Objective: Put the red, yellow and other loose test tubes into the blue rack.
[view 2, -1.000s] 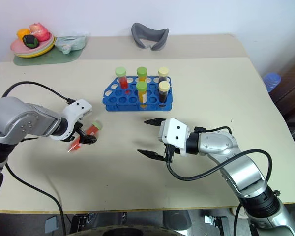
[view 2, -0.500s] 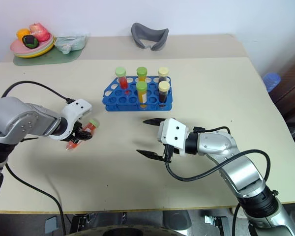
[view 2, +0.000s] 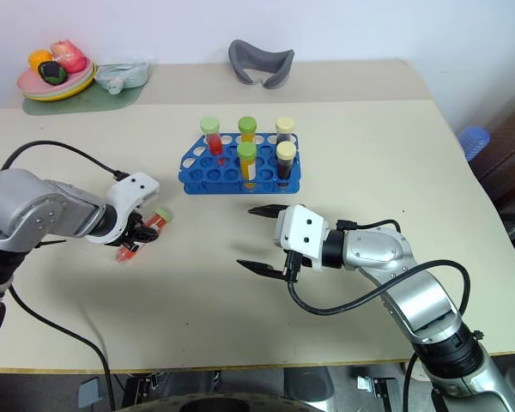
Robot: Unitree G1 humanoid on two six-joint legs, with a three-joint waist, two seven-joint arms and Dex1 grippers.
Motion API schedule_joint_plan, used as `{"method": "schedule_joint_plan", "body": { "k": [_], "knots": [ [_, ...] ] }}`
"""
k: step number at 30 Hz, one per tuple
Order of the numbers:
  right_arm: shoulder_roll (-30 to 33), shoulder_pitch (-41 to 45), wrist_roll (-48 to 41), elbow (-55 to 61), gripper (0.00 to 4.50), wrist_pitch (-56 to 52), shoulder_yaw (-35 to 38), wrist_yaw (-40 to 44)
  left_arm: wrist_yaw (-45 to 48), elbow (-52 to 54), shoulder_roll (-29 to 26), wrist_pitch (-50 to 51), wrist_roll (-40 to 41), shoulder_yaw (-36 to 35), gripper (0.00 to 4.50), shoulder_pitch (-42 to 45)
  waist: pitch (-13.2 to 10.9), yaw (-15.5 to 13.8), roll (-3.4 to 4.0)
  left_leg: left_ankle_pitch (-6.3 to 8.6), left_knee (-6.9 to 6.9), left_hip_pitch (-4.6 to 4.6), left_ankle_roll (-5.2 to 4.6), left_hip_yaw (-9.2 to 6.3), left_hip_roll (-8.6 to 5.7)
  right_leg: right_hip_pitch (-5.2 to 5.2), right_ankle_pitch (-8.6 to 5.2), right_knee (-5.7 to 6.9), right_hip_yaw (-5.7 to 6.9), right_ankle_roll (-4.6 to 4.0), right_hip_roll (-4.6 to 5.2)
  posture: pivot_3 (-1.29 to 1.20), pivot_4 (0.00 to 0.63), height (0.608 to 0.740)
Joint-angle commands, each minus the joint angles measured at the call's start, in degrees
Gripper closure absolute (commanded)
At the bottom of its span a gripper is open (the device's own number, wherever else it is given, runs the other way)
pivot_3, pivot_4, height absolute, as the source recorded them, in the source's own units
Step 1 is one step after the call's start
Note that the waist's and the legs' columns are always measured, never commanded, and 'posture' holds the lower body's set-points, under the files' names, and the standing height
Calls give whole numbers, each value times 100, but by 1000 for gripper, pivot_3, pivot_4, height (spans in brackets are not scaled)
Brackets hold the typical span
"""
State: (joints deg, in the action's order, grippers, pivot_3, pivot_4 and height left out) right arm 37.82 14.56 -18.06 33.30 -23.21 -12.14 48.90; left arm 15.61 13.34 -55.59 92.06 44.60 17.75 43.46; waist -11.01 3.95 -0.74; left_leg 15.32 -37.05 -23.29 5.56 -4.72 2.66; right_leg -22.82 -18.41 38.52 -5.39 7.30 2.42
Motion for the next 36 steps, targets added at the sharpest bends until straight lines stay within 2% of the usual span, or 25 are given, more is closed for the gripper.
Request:
{"method": "schedule_joint_plan", "body": {
  "k": [1,8,10,14,18,22,29,36],
  "knots": [
    [-24,64,24,41,127,109,38,18,-64,-127,-112,44,-135,-565,3039,105,-1,-5,-1,0,0,-2,0,0,0,-1,0,0,0,0,0,0,150,740],
    [-40,78,27,-36,127,161,37,41,-137,43,-169,-118,-502,-670,3039,-4,-1,-12,-1,0,-1,-4,0,0,-1,-1,0,-2,1,0,2,0,150,740],
    [-43,81,34,-66,127,182,40,55,-282,145,7,-1275,-1000,-969,3039,-153,-1,-10,-1,0,0,-3,0,0,-1,-1,0,-2,1,0,2,0,150,740],
    [-105,44,50,-158,127,215,104,-4,-812,119,1183,-4267,-1877,-1936,3039,-360,1,-127,-8,-6,-6,-8,10,1,-2,-2,0,-2,5,0,8,0,150,740],
    [-330,-1,-47,-404,127,80,346,-289,-451,433,2240,-6030,-2039,-2065,3039,-630,3,-169,-13,-15,-5,-13,28,10,-4,2,2,-26,6,1,17,0,150,740],
    [-373,-183,65,-677,127,131,597,-529,-77,405,2953,-7412,-2471,-1709,3039,-1088,4,-166,-11,-14,-2,-12,25,17,-4,3,2,-29,5,1,20,0,150,740],
    [-241,-560,75,-654,127,103,962,-668,364,-478,3692,-8731,-3113,-1272,3039,-1608,5,-138,-9,-2,-6,-6,4,17,-4,4,2,-20,2,2,15,0,150,740],
    [-234,-628,73,-573,127,40,1034,-723,514,-1351,3958,-9405,-3441,-1320,3039,-1730,6,-142,-8,-1,-6,-5,3,17,-4,5,2,-19,3,2,15,0,150,740]
  ]
}}
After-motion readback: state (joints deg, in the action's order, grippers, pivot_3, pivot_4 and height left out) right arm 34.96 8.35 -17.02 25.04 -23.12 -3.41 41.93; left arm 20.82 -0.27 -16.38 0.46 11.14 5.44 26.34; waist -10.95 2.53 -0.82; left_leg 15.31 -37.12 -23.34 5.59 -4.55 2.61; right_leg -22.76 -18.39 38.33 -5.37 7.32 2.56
